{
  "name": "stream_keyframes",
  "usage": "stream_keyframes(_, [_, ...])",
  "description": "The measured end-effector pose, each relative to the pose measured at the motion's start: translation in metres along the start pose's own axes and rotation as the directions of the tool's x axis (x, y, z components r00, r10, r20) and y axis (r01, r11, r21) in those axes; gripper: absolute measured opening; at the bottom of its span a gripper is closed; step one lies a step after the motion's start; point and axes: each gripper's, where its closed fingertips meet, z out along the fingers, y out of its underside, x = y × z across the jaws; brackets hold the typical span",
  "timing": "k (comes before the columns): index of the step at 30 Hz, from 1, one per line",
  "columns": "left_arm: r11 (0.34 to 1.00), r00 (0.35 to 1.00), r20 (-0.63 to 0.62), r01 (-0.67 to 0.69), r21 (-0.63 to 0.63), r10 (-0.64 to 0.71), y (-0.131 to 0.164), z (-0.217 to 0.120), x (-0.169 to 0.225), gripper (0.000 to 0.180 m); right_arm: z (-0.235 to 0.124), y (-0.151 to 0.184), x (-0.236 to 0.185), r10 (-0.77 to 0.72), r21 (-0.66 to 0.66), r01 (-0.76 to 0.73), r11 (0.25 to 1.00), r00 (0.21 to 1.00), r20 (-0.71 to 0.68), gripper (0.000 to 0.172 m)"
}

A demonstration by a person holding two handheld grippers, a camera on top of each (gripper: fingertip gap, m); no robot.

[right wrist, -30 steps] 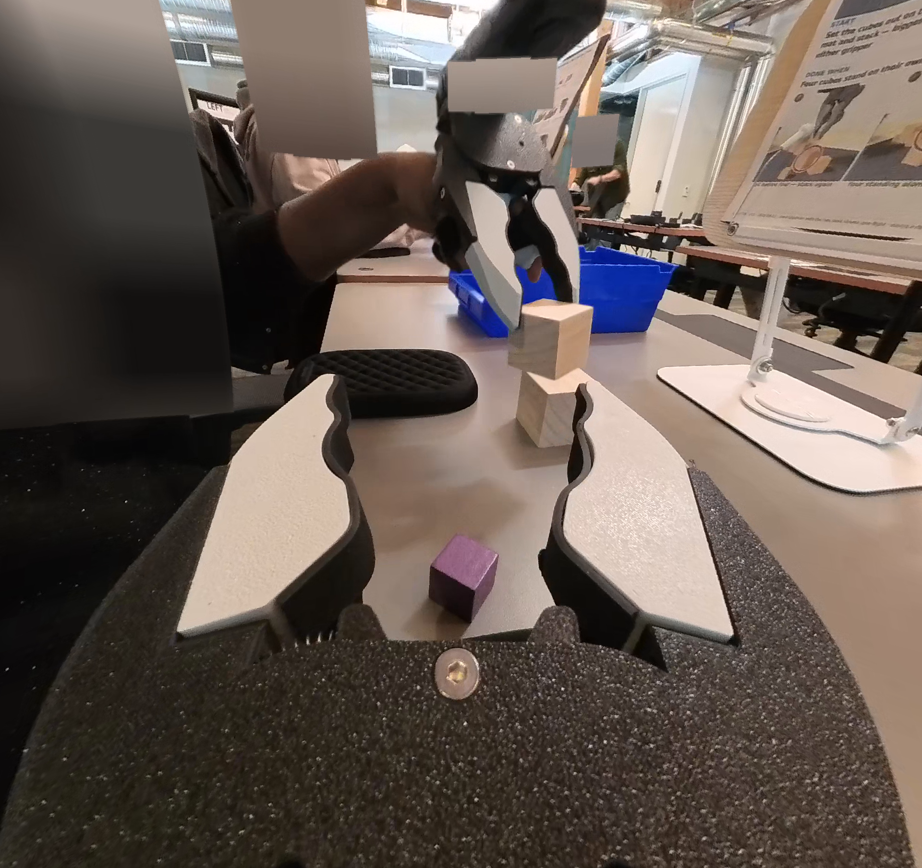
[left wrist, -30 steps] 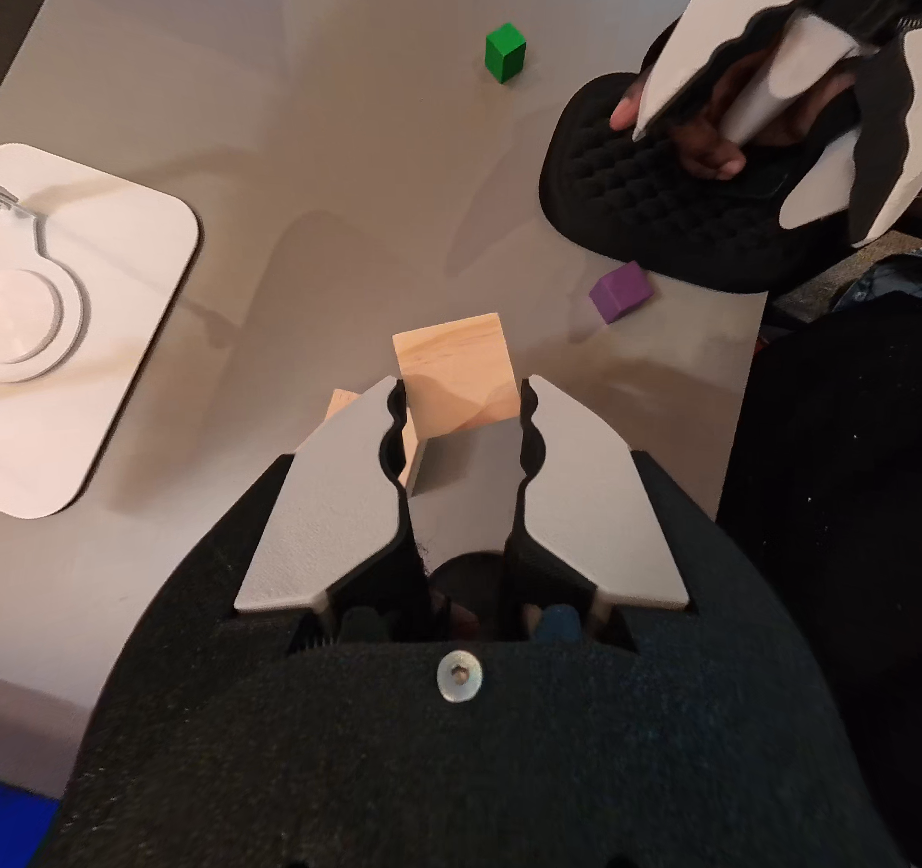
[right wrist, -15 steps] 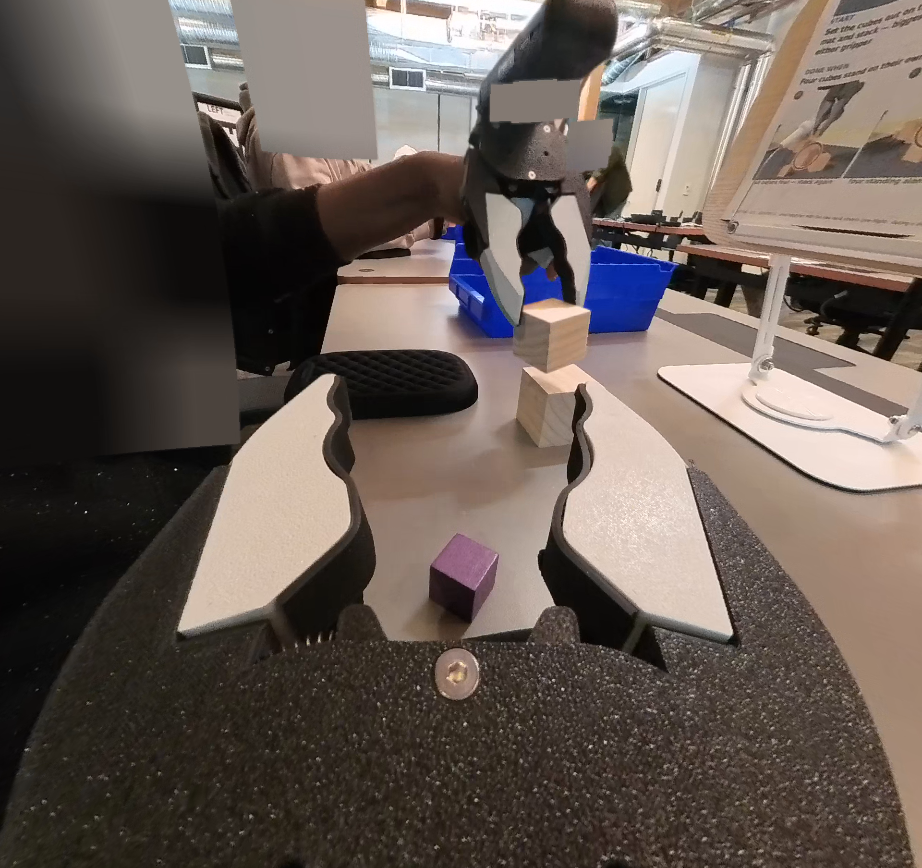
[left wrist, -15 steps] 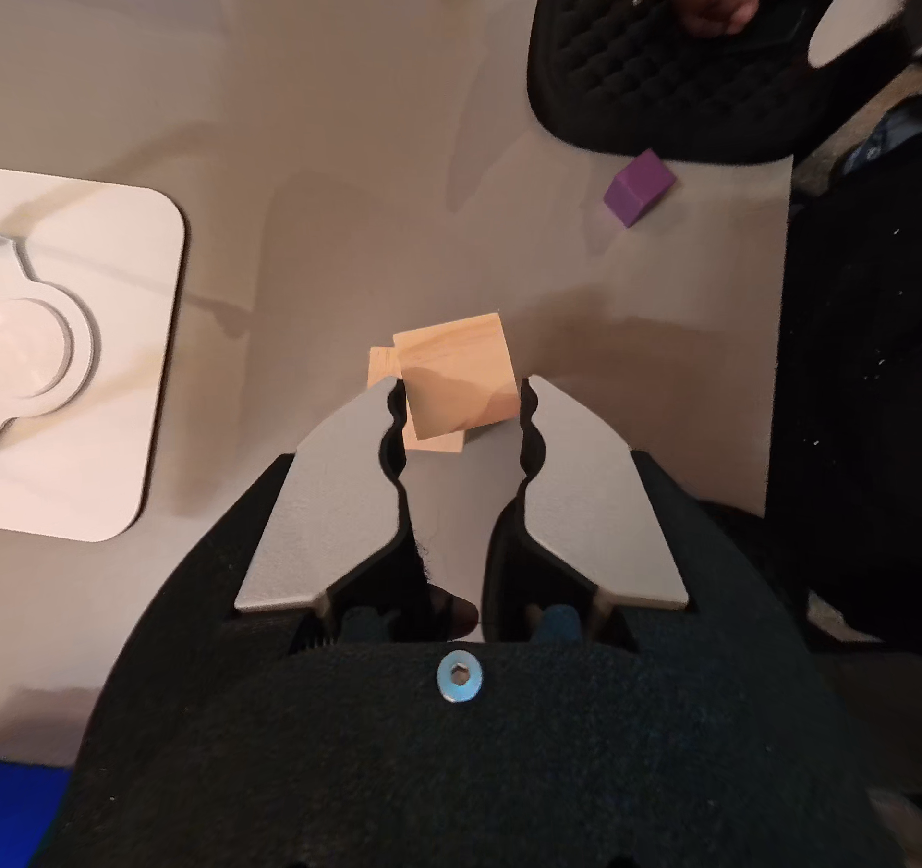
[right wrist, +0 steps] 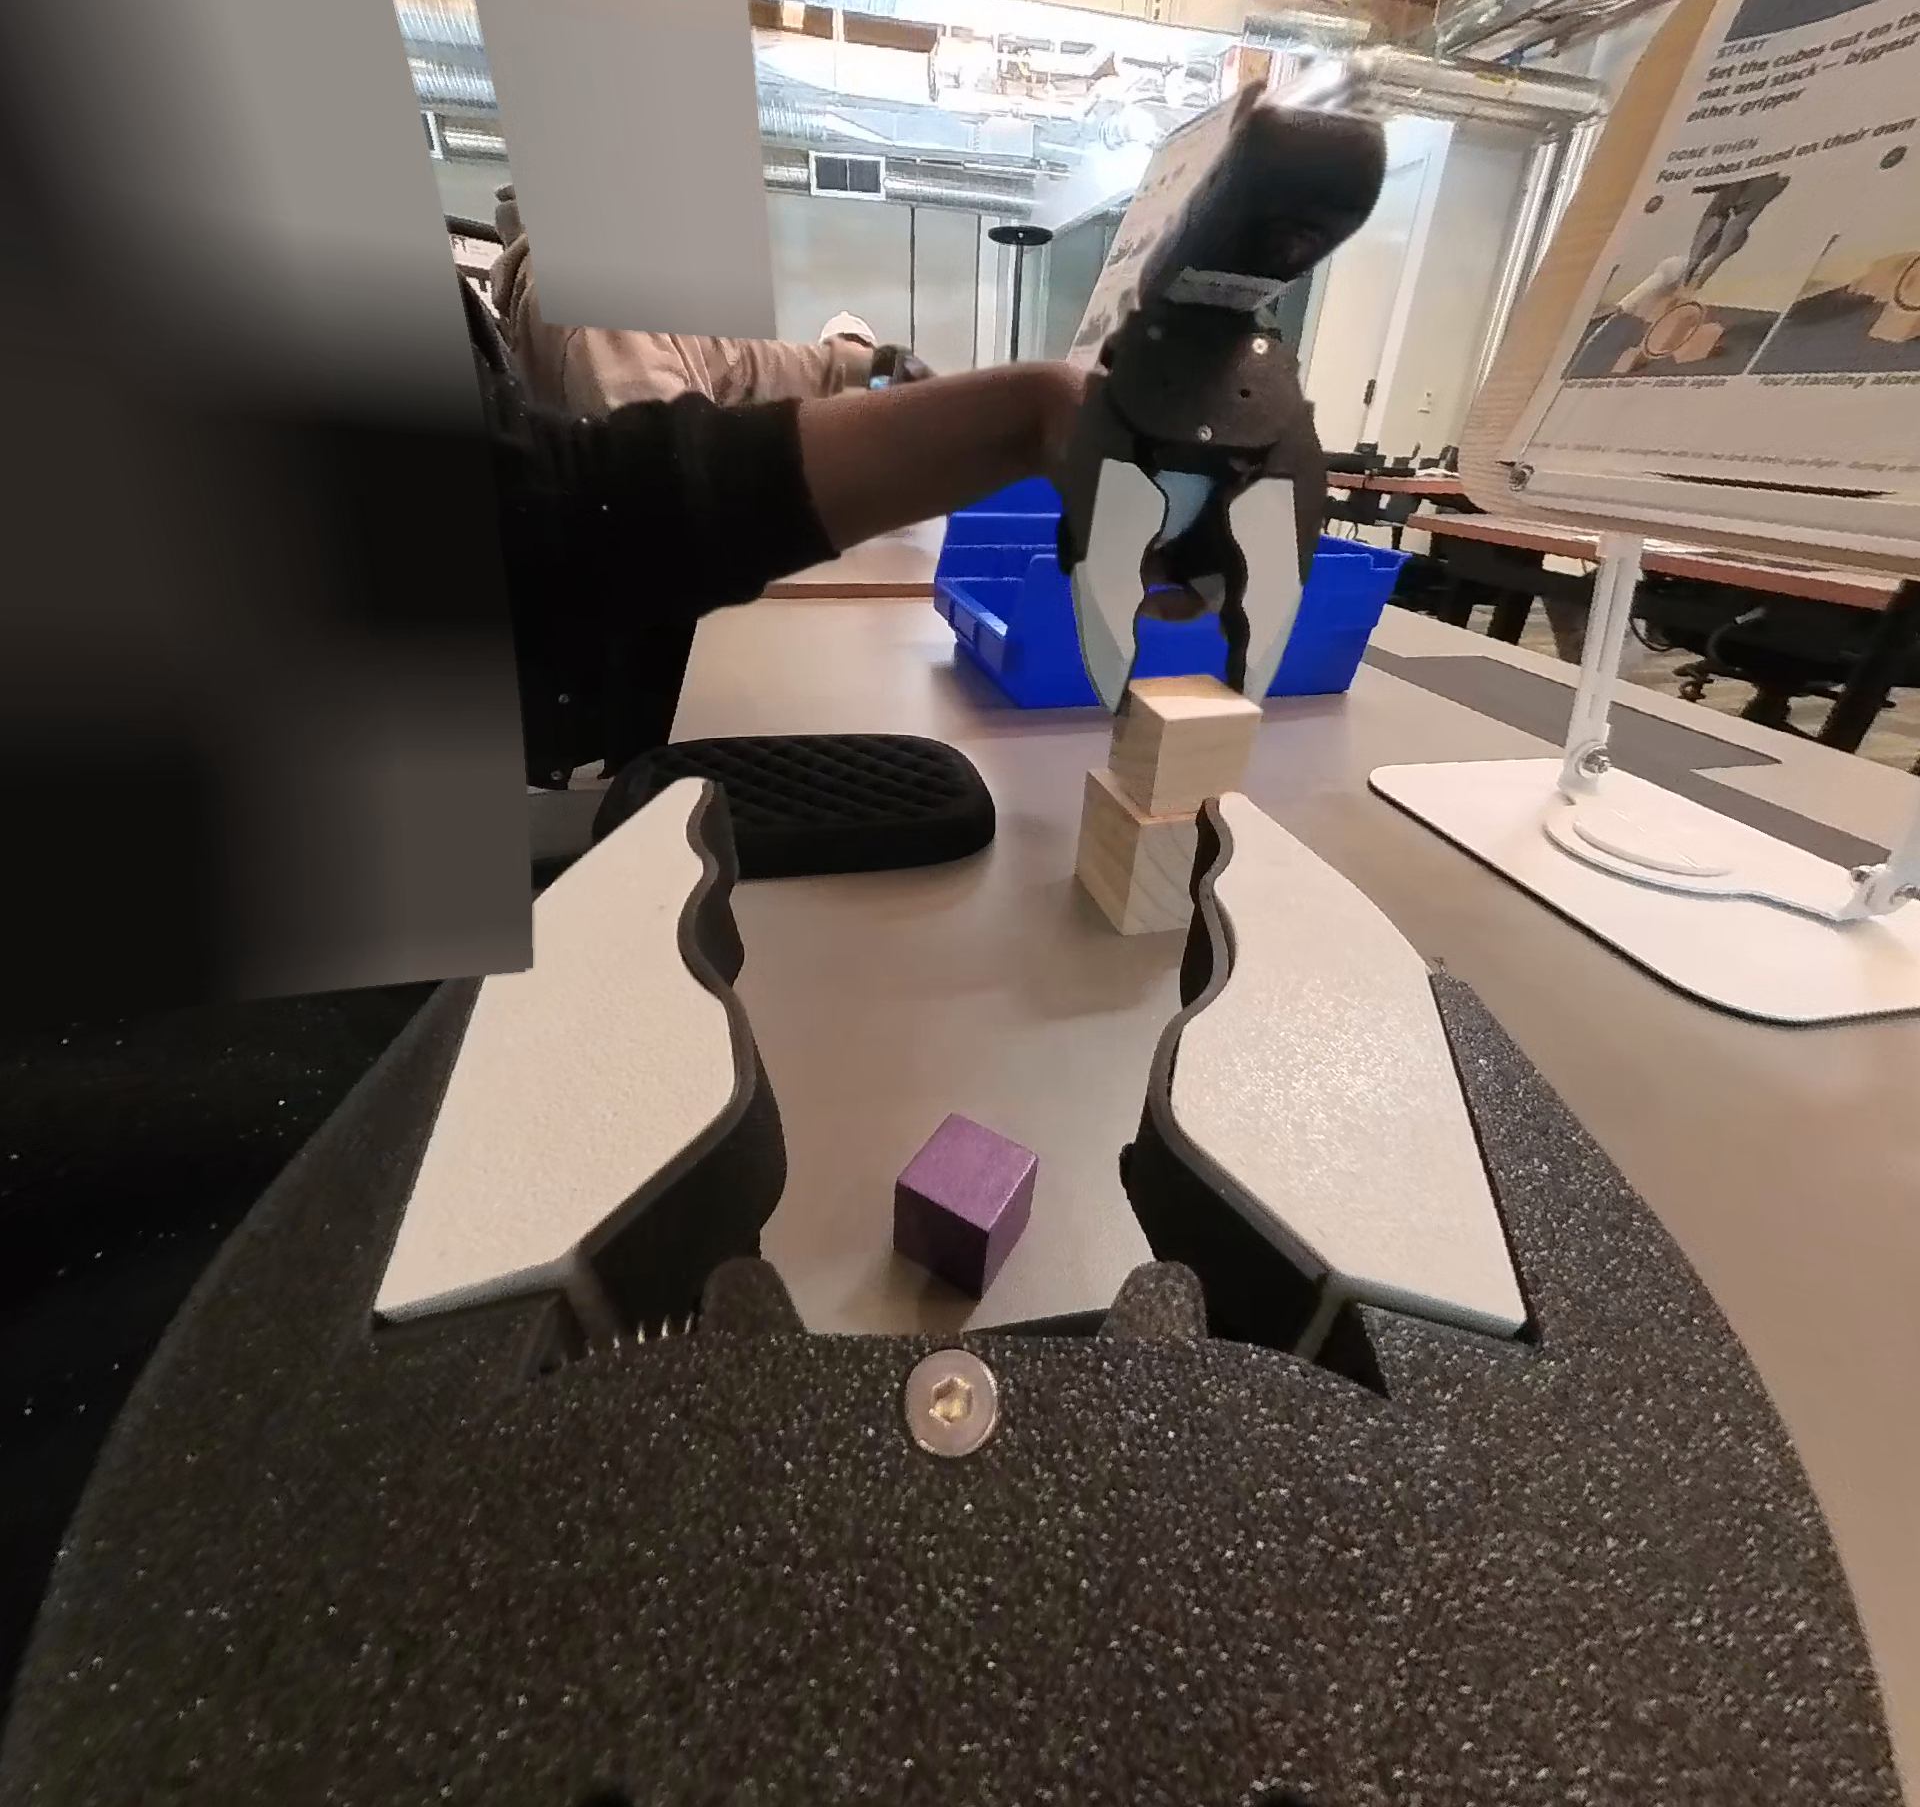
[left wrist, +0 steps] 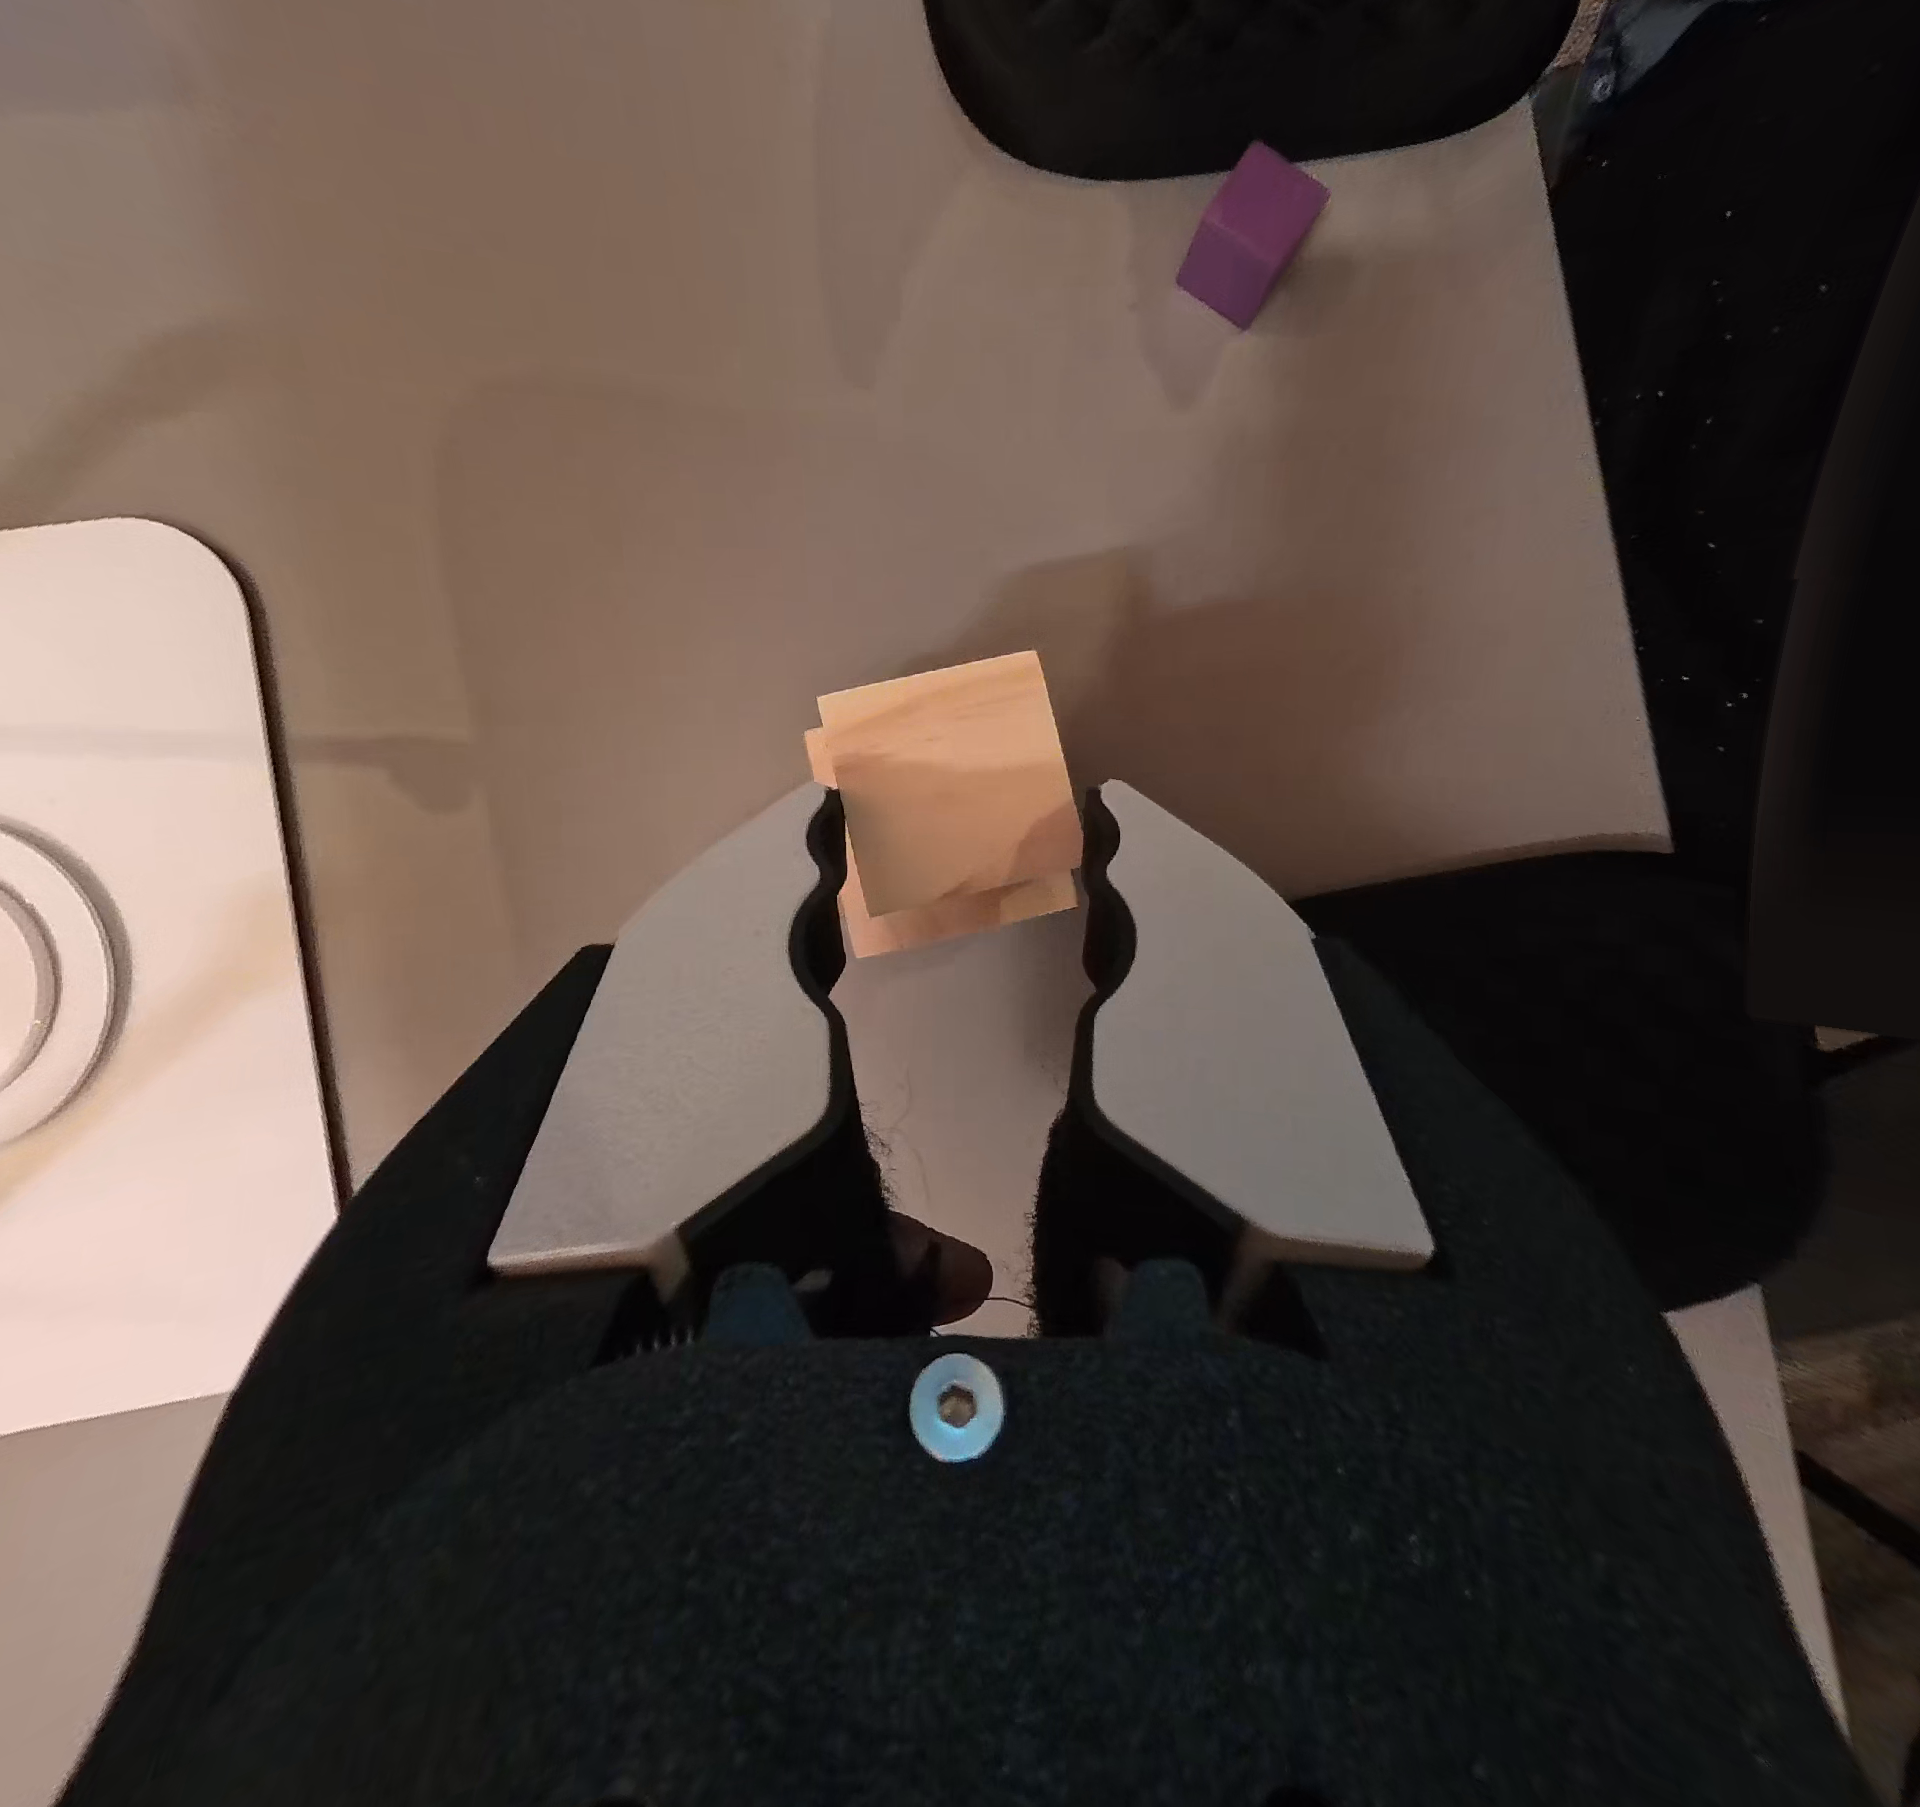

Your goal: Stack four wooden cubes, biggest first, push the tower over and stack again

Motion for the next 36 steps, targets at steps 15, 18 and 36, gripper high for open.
stream_keyframes(15, [0.999,1.000,0.003,0.005,0.034,-0.005,0.004,-0.001,-0.003,0.044,0.000,0.001,0.000,-0.005,-0.005,0.005,1.000,1.000,-0.002,0.083])
stream_keyframes(18, [0.999,1.000,-0.002,0.011,0.038,-0.011,0.004,-0.001,-0.002,0.044,0.000,0.001,0.000,-0.004,-0.005,0.004,1.000,1.000,-0.002,0.083])
stream_keyframes(36, [0.944,0.970,0.239,-0.124,0.305,0.050,-0.087,-0.013,0.045,0.125,0.000,0.000,0.001,0.005,0.003,-0.005,1.000,1.000,-0.004,0.084])
